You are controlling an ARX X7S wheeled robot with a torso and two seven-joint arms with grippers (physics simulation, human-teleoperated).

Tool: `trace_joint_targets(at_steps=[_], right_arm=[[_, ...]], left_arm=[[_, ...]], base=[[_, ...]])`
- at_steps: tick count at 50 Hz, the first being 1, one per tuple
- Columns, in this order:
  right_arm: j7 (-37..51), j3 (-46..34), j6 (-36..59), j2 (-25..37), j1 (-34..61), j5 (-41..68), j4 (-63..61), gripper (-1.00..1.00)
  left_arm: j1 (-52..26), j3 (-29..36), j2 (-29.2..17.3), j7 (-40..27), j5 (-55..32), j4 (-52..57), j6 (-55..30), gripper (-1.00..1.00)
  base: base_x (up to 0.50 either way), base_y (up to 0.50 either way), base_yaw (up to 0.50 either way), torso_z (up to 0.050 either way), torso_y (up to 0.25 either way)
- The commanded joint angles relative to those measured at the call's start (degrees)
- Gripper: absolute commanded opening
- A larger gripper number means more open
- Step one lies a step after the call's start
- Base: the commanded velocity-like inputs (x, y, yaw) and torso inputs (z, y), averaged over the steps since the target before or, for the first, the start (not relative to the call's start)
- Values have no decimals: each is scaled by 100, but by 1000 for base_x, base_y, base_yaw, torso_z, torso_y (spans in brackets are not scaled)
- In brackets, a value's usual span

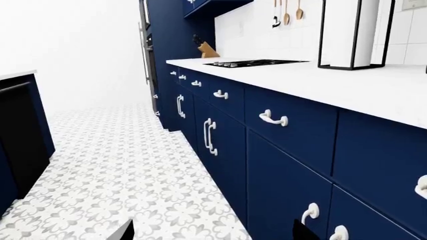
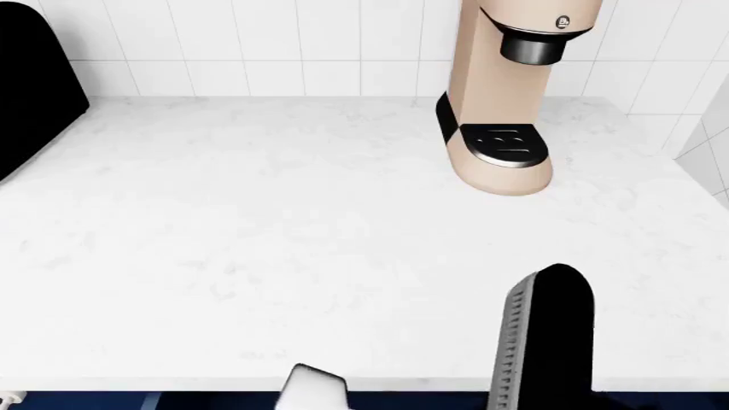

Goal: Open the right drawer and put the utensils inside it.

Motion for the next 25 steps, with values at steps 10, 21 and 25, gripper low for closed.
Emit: trace_joint_targets(at_steps=[10,21,25], right_arm=[[-2,624,35,-479,679,274,-591,-100],[-593,1389,448,-622,74,-420,-489,-100],[-677,1519,524,-606,-152,-548,-502,-100]], left_arm=[[5,3,-24,10,47,-1,-83,100],[11,-9,-20,11,48,-30,-61,100],[-11,-5,-4,10,61,-52,-3,100]], base=[[0,0,0,0,0],[0,0,0,0,0],[0,0,0,0,0]])
